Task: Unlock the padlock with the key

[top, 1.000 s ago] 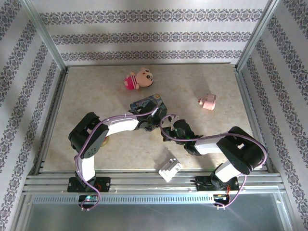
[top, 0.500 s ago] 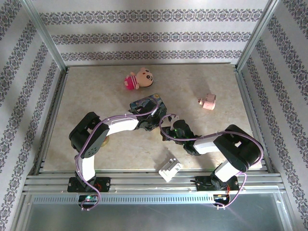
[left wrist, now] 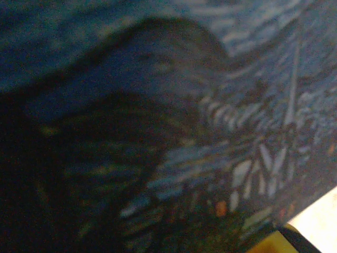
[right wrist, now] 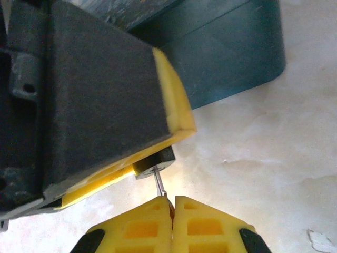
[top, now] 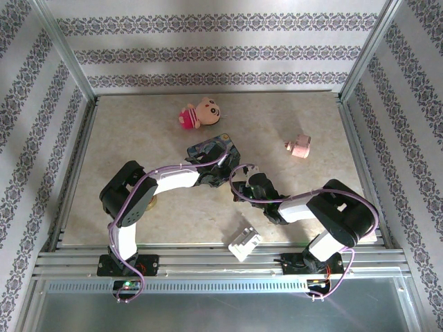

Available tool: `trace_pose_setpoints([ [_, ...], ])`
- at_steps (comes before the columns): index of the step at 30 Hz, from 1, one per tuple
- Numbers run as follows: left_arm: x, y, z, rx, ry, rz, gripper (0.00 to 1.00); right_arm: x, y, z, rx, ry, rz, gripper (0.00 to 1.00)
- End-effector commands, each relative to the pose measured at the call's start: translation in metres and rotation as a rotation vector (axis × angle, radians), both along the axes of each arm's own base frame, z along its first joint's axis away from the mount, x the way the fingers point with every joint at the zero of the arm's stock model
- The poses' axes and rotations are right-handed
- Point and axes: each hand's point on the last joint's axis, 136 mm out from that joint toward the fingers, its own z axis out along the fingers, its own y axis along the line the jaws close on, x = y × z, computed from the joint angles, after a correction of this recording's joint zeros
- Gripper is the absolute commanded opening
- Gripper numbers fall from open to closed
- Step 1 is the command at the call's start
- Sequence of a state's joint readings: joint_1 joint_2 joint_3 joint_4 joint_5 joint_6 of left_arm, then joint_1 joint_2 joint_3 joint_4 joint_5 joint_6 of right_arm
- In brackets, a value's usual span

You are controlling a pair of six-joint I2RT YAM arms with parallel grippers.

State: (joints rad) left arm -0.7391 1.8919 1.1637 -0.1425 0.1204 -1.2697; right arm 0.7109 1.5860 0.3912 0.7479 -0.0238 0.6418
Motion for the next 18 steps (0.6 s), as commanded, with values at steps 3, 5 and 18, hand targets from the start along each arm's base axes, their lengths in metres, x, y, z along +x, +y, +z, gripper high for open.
trace_pose_setpoints([
  [3,-0.05,-0.026,-0.01,-0.064,0.164,-0.127,0.0,0.029,0.037,0.075,0.113,-0.27,0.114,0.05],
  [5,-0.051,-0.026,-0.01,-0.063,0.164,-0.129,0.0,0.03,0.034,0.07,0.093,-0.262,0.112,0.08],
  [18,-0.053,-0.026,-0.01,-0.061,0.163,-0.134,0.0,0.041,0.02,0.081,0.143,-0.28,0.103,0.0],
])
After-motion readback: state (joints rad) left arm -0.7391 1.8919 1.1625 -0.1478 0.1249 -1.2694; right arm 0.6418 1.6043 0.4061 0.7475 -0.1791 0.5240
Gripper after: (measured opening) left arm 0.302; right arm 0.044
